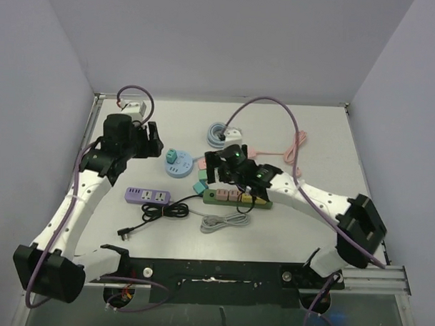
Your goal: Insert the plug
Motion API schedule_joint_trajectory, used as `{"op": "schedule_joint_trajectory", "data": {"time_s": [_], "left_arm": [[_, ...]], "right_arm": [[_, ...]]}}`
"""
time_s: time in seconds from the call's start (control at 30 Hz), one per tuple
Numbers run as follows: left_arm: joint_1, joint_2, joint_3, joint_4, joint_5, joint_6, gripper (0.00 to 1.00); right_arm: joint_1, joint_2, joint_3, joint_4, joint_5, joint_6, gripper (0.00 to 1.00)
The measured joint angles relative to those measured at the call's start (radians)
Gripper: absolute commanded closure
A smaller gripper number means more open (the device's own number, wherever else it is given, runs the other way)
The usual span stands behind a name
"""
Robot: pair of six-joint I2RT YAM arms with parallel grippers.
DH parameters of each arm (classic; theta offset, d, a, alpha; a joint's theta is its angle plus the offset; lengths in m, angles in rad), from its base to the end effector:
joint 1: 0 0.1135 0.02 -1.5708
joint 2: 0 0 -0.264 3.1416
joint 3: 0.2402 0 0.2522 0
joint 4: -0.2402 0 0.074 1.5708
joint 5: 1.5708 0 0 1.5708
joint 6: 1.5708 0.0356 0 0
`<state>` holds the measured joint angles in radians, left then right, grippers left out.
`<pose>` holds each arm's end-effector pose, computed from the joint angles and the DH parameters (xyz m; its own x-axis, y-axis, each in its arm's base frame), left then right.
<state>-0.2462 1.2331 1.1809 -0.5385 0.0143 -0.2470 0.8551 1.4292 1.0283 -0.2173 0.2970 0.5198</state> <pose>0.2630 -0.0666 0.3487 -0.5862 -0.1048 -0.8034 0.1154 0.9707 -0.2108 0.2177 0.2344 0.2719 -0.6107 0.0215 -0.7915 -0.3016 0.9180 0.2576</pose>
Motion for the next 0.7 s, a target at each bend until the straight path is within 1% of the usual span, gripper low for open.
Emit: {"op": "schedule_joint_trajectory", "data": {"time_s": [0.13, 0.2, 0.4, 0.53, 0.63, 0.7], "left_arm": [[0.002, -0.189, -0.185, 0.032, 0.0, -0.062, 0.4], [0.005, -0.261, -0.251, 0.035, -0.01, -0.092, 0.4], [0.012, -0.46, -0.391, 0.042, -0.069, -0.196, 0.4], [0.013, -0.545, -0.461, 0.042, -0.097, -0.274, 0.4], [0.013, -0.566, -0.501, 0.045, -0.093, -0.314, 0.4], [0.013, -0.567, -0.522, 0.048, -0.087, -0.33, 0.4]], "right_arm": [[0.058, 0.238, 0.233, -0.083, 0.019, -0.027, 0.17], [0.074, 0.319, 0.299, -0.105, 0.021, -0.039, 0.18], [0.093, 0.48, 0.371, -0.194, 0.007, -0.045, 0.2], [0.088, 0.548, 0.406, -0.245, -0.018, -0.058, 0.28], [0.088, 0.602, 0.468, -0.27, -0.039, -0.075, 0.37], [0.088, 0.627, 0.499, -0.279, -0.053, -0.084, 0.4]]}}
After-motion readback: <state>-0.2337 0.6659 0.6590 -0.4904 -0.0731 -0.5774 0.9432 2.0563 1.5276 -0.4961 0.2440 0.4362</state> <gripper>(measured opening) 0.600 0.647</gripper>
